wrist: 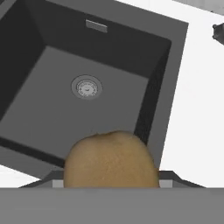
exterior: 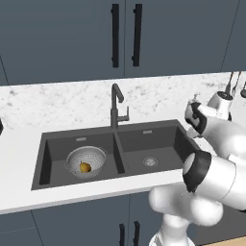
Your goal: Put the colander in the sink, put the kiwi, pear in the colander, and turn on the sink faucet and pour water over the colander.
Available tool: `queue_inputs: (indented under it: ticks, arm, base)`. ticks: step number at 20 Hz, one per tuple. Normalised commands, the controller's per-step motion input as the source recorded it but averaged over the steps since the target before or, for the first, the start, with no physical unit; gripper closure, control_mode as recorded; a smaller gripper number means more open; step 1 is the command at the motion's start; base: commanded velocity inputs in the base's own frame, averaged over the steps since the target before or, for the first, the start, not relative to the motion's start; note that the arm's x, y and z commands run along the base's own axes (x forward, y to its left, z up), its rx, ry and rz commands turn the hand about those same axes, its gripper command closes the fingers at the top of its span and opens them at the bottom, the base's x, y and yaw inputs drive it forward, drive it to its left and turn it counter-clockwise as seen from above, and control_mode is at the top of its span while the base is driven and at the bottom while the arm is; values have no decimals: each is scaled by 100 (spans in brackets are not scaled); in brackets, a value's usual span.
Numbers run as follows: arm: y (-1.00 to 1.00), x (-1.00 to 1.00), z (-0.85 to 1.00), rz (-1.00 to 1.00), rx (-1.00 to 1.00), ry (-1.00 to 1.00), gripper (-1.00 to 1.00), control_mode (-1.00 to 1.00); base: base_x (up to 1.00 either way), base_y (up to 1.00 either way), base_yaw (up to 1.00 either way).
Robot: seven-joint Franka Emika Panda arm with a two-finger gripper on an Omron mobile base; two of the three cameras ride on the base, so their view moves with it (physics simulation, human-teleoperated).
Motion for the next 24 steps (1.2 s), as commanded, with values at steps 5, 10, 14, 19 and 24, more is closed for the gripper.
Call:
queue_inputs:
  ticks: [5,10,14,19,24]
  arm:
    - [100,-53,58,-6,0,-2,100,-100]
    - [100,-60,38,-6,0,0,100,-100]
    - [100,-47,29,-4,3,0,100,-100]
    - [100,-26,25,-2,5,3,100,-100]
    - [100,-4,8,-4,3,3,100,-100]
  base:
    - [0,0,0]
    - [0,0,0]
    - [0,0,0]
    - [0,0,0]
    - [0,0,0]
